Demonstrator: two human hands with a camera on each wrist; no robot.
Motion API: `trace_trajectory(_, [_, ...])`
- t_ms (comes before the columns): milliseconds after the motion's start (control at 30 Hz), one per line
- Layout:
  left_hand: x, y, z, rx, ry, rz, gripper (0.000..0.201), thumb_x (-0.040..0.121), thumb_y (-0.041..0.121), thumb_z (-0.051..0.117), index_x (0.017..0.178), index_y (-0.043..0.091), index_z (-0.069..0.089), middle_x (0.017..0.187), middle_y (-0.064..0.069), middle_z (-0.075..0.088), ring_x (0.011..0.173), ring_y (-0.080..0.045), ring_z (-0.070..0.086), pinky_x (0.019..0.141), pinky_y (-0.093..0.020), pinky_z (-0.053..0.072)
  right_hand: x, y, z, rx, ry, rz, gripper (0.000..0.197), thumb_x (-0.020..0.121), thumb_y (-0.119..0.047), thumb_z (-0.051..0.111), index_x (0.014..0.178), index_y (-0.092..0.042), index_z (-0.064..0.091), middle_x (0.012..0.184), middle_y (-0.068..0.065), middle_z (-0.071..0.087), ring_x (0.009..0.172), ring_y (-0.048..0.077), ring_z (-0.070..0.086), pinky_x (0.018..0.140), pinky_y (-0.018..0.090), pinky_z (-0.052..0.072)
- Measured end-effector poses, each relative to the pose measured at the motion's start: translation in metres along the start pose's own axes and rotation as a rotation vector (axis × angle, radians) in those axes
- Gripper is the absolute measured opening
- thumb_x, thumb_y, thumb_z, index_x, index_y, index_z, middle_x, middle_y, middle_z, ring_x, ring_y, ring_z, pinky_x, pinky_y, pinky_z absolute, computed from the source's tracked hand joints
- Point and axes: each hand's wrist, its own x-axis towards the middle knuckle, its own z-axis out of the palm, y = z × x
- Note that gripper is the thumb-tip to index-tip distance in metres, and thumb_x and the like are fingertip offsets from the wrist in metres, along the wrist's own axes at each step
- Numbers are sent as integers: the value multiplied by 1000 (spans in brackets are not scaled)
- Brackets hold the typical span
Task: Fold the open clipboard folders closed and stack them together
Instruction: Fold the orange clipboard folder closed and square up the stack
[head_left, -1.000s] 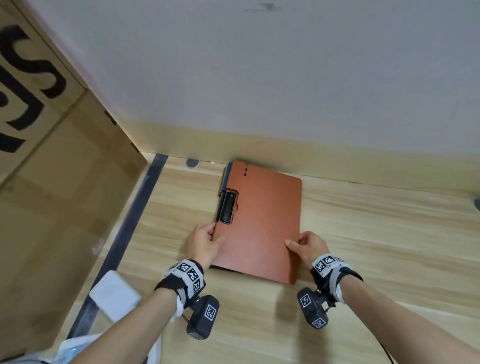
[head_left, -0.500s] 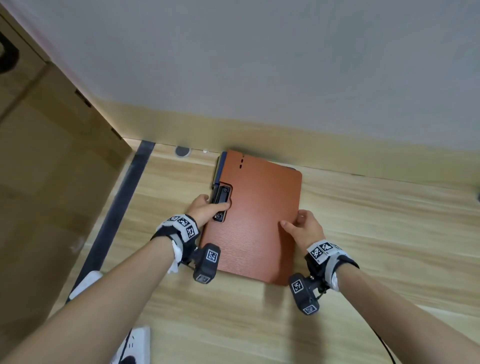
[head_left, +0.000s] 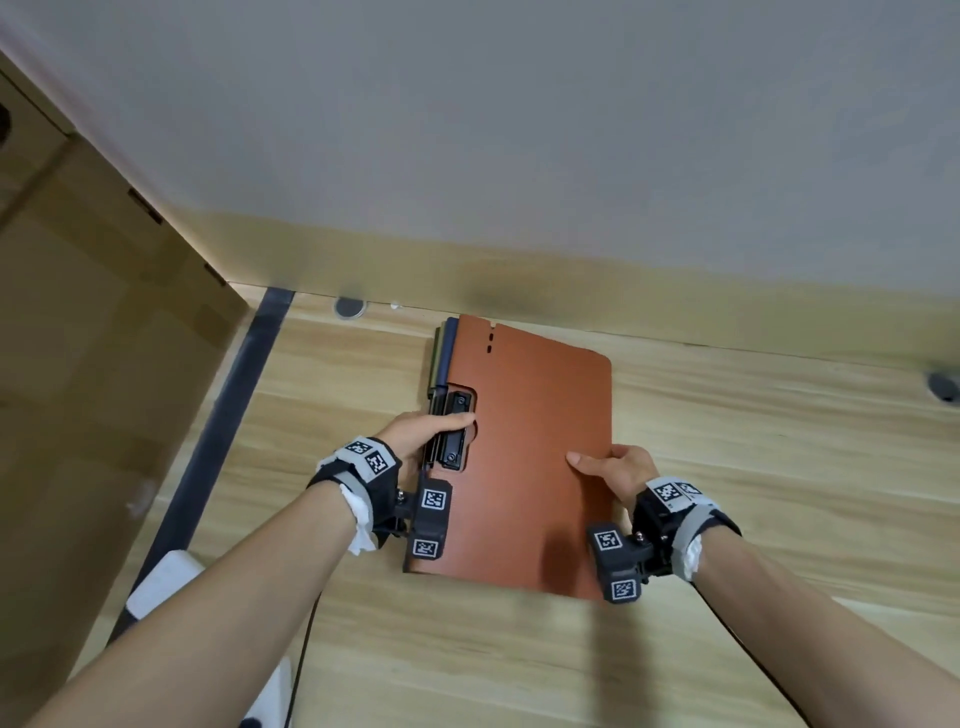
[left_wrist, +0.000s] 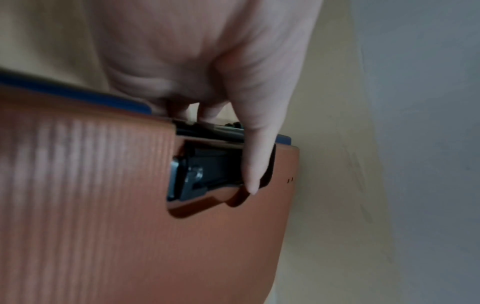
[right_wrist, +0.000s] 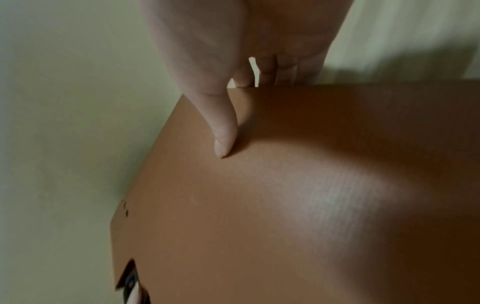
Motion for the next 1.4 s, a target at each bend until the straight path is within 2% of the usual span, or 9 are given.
trace_trajectory(200, [-30,-1,33,-31,-7,170,49,71,24,86,114,13,65,105,-10,73,92,-24,69,79,-38,58,-24,16,-30,99,-10,-73,56,81,-29,76,127,-3,57,124,10,65,107,27,62,101,39,46])
trace_trajectory(400, [-61,21,77,-22,-20,328,105,52,43,94,140,14,45,132,-7,61,113,-22,64,99,-43,52,-71,1,-87,153,132,-246,46,85,-23,72,124,-2,57,110,6,66,98,23,63,88,33,49])
trace_trajectory(533, [-92,34,116,-3,-65,458,53,73,26,84,117,20,56,114,-2,69,97,-17,69,74,-31,58,-95,0,-133,130,251,-355,48,82,-28,75,120,-2,61,112,10,70,99,25,67,93,42,53])
trace_trajectory(633, [-108,33,138,-11,-76,533,49,75,20,83,119,18,62,113,-4,70,96,-16,70,65,-26,58,-112,5,-158,109,322,-429,47,78,-33,77,115,-7,64,106,6,72,94,21,69,89,42,56])
trace_trajectory(800, [-121,18,155,47,-96,569,76,66,16,89,133,11,54,124,-5,67,112,-20,64,92,-35,53,-136,21,-179,166,372,-487,51,77,-19,80,123,-12,58,111,0,69,100,16,67,92,35,53])
trace_trajectory(967, [-132,-6,173,137,-59,645,59,69,1,84,120,14,59,112,-1,71,103,-13,67,83,-25,54,-148,47,-185,154,341,-489,57,76,-18,81,126,-16,53,112,-6,67,102,14,65,96,36,51])
trace_trajectory(1133, [-139,-34,182,225,16,665,52,71,1,82,112,21,58,105,8,67,97,-6,63,94,-37,52,-162,60,-190,161,248,-500,59,66,-20,88,116,-18,57,105,-7,71,97,10,69,92,32,54])
trace_trajectory(1267, [-155,-40,181,227,-17,695,63,71,5,83,121,23,51,111,6,67,101,-8,63,77,-22,53,-183,51,-200,183,213,-602,62,61,-24,91,115,-15,62,103,-3,74,93,6,70,84,24,54])
trace_trajectory(1400, [-176,-32,182,226,43,864,83,63,16,91,130,25,43,117,13,63,106,-1,61,101,-32,47,-197,41,-210,171,212,-669,76,58,-43,91,124,-23,58,117,-6,70,110,9,65,102,36,49])
